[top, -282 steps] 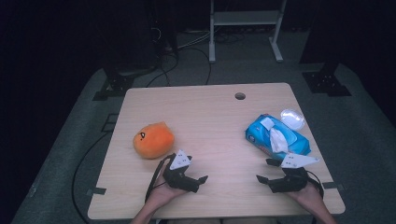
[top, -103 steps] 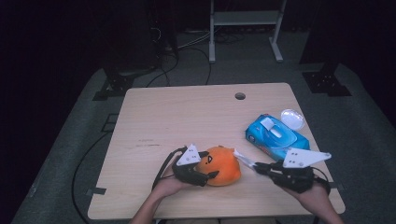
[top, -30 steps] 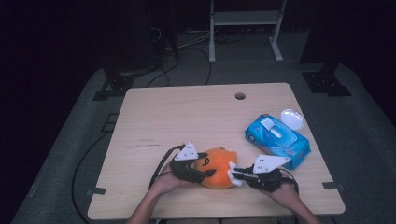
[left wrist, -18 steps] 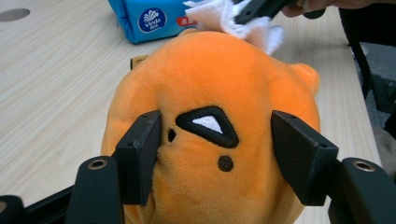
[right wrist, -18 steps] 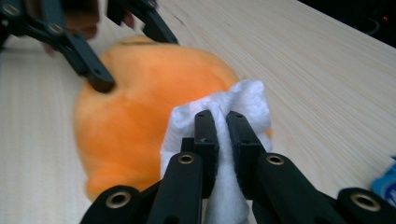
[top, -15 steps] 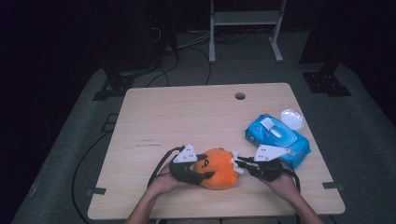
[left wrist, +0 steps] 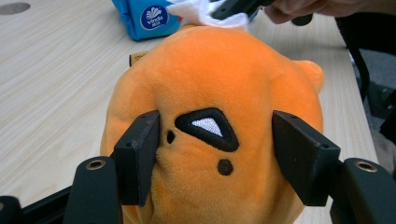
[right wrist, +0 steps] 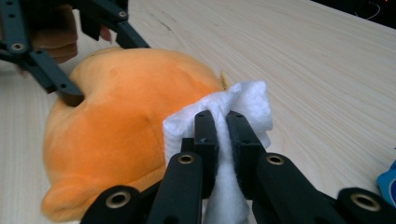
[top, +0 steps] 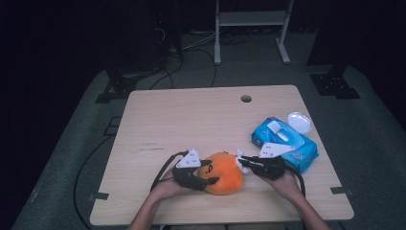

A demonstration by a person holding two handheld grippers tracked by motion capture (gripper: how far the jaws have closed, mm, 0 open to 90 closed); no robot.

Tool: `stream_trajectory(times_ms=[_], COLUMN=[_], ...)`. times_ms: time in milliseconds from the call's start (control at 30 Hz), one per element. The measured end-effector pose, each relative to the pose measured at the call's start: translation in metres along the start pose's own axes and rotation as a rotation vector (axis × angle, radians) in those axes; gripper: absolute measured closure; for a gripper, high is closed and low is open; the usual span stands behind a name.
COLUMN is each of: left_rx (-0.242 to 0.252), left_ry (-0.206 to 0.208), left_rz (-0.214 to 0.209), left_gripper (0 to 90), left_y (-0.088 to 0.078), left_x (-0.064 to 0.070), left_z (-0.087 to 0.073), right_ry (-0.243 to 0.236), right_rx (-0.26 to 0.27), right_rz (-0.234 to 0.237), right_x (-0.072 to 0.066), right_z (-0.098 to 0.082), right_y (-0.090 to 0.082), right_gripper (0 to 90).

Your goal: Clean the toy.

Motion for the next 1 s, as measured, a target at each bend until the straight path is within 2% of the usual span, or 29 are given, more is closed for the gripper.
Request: stream_trajectory(times_ms=[67, 167, 200, 233, 267, 300, 400, 433, 467, 500, 533, 567, 600, 633, 667, 700, 767, 833, 867, 900, 967, 1000], left_rx=[0.002, 0.015, 0.015, 0.017, 0.017, 0.012, -0.001, -0.001, 0.005, 0.028, 0.028, 0.050, 0.050, 0.012, -0.010, -0.012, -0.002, -0.006, -0.010, -0.011, -0.009, -0.008], left_ry=[-0.004, 0.009, 0.009, 0.027, 0.027, 0.050, 0.072, 0.070, 0.057, 0.006, 0.006, -0.070, -0.070, -0.107, -0.140, -0.152, -0.100, -0.084, -0.061, -0.009, 0.003, 0.035], left_rz=[0.000, 0.019, 0.019, 0.013, 0.013, 0.008, 0.010, 0.011, 0.000, -0.030, -0.030, -0.020, -0.020, 0.013, -0.019, -0.048, -0.031, -0.024, -0.014, -0.007, -0.009, -0.008], left_gripper=[33.7, 32.0, 32.1, 32.4, 33.1, 33.8, 34.6, 34.6, 31.6, 26.6, 21.9, 17.9, 13.1, 10.6, 10.7, 16.1, 23.9, 25.3, 28.0, 28.7, 30.3, 30.3], left_y=[0.000, 0.003, 0.003, 0.006, 0.006, 0.007, 0.006, 0.005, 0.003, -0.002, -0.002, -0.005, -0.005, -0.001, 0.002, 0.005, 0.005, 0.004, 0.003, 0.002, 0.001, 0.000], left_x=[0.000, 0.003, 0.003, 0.006, 0.006, 0.009, 0.011, 0.011, 0.012, 0.008, 0.008, 0.000, 0.000, -0.006, -0.006, -0.003, 0.003, 0.005, 0.006, 0.010, 0.011, 0.013], left_z=[0.000, 0.003, 0.003, 0.005, 0.005, 0.006, 0.007, 0.007, 0.008, 0.014, 0.014, 0.021, 0.021, 0.020, 0.017, 0.014, 0.014, 0.015, 0.015, 0.015, 0.015, 0.015], right_ry=[0.013, 0.009, 0.009, -0.025, -0.025, -0.062, -0.064, -0.042, -0.020, -0.017, -0.017, -0.027, -0.041, -0.048, -0.054, -0.058, -0.051, -0.052, -0.062, -0.071, -0.073, -0.073], right_rx=[0.003, -0.013, -0.013, -0.013, -0.013, -0.019, -0.014, -0.005, -0.003, -0.011, -0.011, -0.018, -0.029, -0.036, -0.040, -0.044, -0.048, -0.043, -0.048, -0.039, -0.013, -0.013], right_rz=[0.007, 0.040, 0.040, 0.074, 0.074, 0.085, 0.082, 0.076, 0.067, 0.073, 0.073, 0.085, 0.099, 0.114, 0.126, 0.129, 0.125, 0.124, 0.122, 0.125, 0.136, 0.136], right_x=[0.001, -0.012, -0.012, -0.026, -0.026, -0.035, -0.034, -0.029, -0.020, -0.019, -0.019, -0.023, -0.027, -0.029, -0.032, -0.033, -0.031, -0.030, -0.032, -0.033, -0.034, -0.034], right_z=[0.000, -0.003, -0.003, 0.000, 0.000, 0.006, 0.012, 0.013, 0.011, 0.008, 0.008, 0.002, 0.000, -0.002, -0.003, -0.004, -0.003, 0.000, 0.006, 0.011, 0.020, 0.020], right_y=[0.001, -0.008, -0.008, -0.013, -0.013, -0.011, -0.007, -0.005, -0.003, -0.002, -0.002, -0.003, -0.004, -0.006, -0.008, -0.011, -0.015, -0.014, -0.011, -0.008, -0.005, -0.005], right_gripper=[83.2, 83.4, 83.4, 83.3, 83.3, 83.3, 83.3, 83.3, 83.3, 83.3, 83.3, 83.4, 83.5, 83.4, 83.4, 83.3, 83.3, 83.3, 83.2, 83.2, 83.2, 83.2])
Point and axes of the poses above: each handheld gripper's, and its own axes: y roughly forward along the jaws, z roughly out of its top, x roughly to its right, the point moved 6 cm from there along y, roughly forward along the jaws, and after that the axes turned 9 degrees about z, right-handed, at the moved point
